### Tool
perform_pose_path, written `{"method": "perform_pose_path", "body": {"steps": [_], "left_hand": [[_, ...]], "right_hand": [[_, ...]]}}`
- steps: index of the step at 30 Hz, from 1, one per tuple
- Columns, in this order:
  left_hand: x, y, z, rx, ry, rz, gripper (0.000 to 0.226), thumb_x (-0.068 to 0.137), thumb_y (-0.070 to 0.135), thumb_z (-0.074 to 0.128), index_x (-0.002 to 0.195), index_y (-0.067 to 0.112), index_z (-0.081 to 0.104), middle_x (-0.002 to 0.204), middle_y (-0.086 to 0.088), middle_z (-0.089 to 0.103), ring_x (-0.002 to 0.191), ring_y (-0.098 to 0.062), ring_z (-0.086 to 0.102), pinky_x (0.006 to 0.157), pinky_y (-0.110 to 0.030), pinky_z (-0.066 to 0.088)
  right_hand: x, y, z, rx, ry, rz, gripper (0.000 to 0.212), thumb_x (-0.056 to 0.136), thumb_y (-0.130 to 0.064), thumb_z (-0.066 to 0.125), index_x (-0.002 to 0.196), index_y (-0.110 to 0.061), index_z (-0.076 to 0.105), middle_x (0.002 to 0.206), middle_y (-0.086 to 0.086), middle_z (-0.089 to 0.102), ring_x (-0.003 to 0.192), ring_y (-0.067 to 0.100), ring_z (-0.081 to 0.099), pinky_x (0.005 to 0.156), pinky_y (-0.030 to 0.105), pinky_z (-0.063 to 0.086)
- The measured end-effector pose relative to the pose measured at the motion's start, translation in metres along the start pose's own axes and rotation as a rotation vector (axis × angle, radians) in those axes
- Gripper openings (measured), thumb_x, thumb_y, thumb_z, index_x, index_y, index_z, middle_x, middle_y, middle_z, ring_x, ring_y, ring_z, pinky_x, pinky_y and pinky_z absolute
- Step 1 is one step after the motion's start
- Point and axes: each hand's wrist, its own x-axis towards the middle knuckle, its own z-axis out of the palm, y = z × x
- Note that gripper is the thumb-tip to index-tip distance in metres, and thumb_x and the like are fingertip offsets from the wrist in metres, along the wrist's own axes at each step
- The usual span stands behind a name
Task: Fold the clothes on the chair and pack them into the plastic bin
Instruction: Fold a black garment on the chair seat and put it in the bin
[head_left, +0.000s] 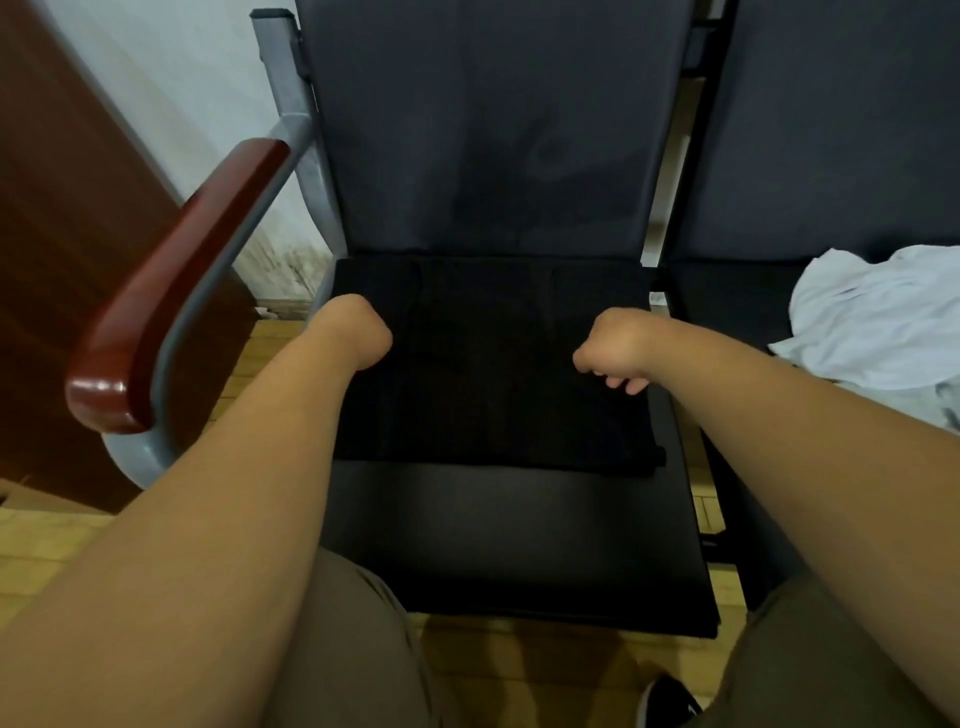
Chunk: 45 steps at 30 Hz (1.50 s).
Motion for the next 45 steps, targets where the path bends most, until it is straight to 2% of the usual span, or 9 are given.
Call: {"method": "perform_pose_path", "body": {"steps": [4,10,18,23,28,33,36,39,45], "left_hand": [[-0.012,-0.009,0.0,0.411,-0.245,-0.024,0.055,0.098,0.024,0.073,0.143,0.0,0.055,0.14,-0.019,0.059,0.125,-0.038,0.061,0.101,-0.044,0.052],[-0.006,-0.028,0.004,0.491,-0.298,-0.07,0.073,0.098,0.034,0.074,0.155,0.002,0.042,0.151,-0.018,0.05,0.137,-0.038,0.051,0.11,-0.046,0.045],[-0.004,-0.051,-0.01,0.357,-0.242,0.003,0.055,0.084,0.03,0.079,0.132,0.011,0.059,0.129,-0.014,0.058,0.118,-0.036,0.057,0.104,-0.052,0.05],[-0.009,-0.062,-0.015,0.405,-0.246,-0.013,0.056,0.087,0.018,0.081,0.139,0.011,0.062,0.132,-0.014,0.06,0.122,-0.034,0.058,0.109,-0.052,0.05],[-0.013,-0.069,-0.013,0.478,-0.097,0.025,0.037,0.1,0.012,0.057,0.136,0.005,0.065,0.131,-0.018,0.065,0.12,-0.037,0.064,0.106,-0.048,0.054],[-0.039,-0.046,-0.013,0.461,-0.01,0.111,0.032,0.101,0.017,0.058,0.126,0.0,0.067,0.12,-0.018,0.066,0.116,-0.038,0.065,0.103,-0.046,0.054],[-0.062,-0.025,-0.003,0.328,-0.215,0.266,0.018,0.103,0.023,0.066,0.118,0.013,0.068,0.116,-0.008,0.069,0.109,-0.026,0.066,0.092,-0.037,0.054],[-0.075,-0.018,0.015,0.216,-0.425,0.293,0.016,0.1,0.023,0.07,0.115,0.02,0.067,0.108,-0.006,0.072,0.096,-0.018,0.071,0.08,-0.033,0.061],[-0.085,-0.018,0.025,0.234,-0.455,0.29,0.02,0.098,0.028,0.074,0.114,0.02,0.066,0.109,-0.009,0.073,0.1,-0.022,0.069,0.085,-0.035,0.06]], "right_hand": [[-0.02,0.013,0.011,-0.315,-0.027,-0.033,0.027,0.096,-0.029,0.071,0.111,-0.009,0.06,0.105,0.008,0.062,0.092,0.024,0.065,0.075,0.034,0.058],[-0.025,0.02,0.03,-0.349,0.065,-0.12,0.017,0.094,-0.027,0.066,0.092,-0.01,0.068,0.091,0.006,0.065,0.084,0.022,0.064,0.062,0.031,0.046],[-0.032,0.026,0.013,-0.269,0.118,-0.14,0.027,0.096,-0.026,0.07,0.116,-0.009,0.062,0.104,0.01,0.064,0.09,0.025,0.064,0.066,0.032,0.053],[-0.031,0.032,0.011,-0.454,0.13,-0.075,0.024,0.103,-0.02,0.064,0.123,-0.006,0.064,0.106,0.008,0.062,0.083,0.02,0.06,0.059,0.027,0.048],[-0.036,0.026,0.018,-0.517,0.289,-0.057,0.037,0.096,-0.015,0.061,0.132,-0.008,0.055,0.134,0.016,0.05,0.119,0.038,0.055,0.096,0.047,0.055],[-0.039,0.001,0.042,-0.329,0.124,-0.163,0.016,0.098,-0.019,0.062,0.107,-0.009,0.069,0.104,0.013,0.071,0.089,0.03,0.071,0.07,0.037,0.062],[-0.045,-0.005,0.056,-0.38,-0.011,-0.192,0.026,0.102,-0.034,0.063,0.103,-0.009,0.07,0.086,0.01,0.069,0.074,0.027,0.071,0.063,0.035,0.06],[-0.052,-0.003,0.068,-0.451,-0.023,-0.221,0.032,0.106,-0.038,0.058,0.117,-0.009,0.065,0.094,0.005,0.063,0.079,0.021,0.062,0.06,0.03,0.046],[-0.058,0.005,0.069,-0.44,-0.054,-0.19,0.038,0.103,-0.045,0.062,0.125,-0.014,0.06,0.105,0.005,0.062,0.09,0.024,0.067,0.07,0.036,0.059]]}}
